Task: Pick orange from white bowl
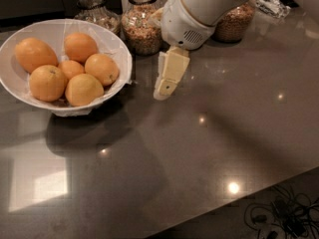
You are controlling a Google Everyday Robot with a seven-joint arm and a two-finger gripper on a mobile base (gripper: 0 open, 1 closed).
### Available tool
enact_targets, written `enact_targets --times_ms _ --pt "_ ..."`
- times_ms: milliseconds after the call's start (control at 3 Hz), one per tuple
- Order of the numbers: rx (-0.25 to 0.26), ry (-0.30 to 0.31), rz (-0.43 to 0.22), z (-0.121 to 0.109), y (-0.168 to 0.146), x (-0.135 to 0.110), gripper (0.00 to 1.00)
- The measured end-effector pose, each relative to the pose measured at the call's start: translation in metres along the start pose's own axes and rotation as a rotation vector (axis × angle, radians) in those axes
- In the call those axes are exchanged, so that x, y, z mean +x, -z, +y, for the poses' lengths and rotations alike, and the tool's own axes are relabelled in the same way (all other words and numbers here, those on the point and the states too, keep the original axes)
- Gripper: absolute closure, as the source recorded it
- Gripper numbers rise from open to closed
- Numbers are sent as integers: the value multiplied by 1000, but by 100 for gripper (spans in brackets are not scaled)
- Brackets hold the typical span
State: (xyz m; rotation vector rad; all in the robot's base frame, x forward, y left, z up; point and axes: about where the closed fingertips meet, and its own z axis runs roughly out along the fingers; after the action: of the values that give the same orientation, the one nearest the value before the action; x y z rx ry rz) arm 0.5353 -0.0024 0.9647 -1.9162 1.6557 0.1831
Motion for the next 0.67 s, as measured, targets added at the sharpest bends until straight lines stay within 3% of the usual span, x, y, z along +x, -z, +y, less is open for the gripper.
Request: enact_targets --times_ms 667 --pt "-19 223 -187 -35 -23 -120 0"
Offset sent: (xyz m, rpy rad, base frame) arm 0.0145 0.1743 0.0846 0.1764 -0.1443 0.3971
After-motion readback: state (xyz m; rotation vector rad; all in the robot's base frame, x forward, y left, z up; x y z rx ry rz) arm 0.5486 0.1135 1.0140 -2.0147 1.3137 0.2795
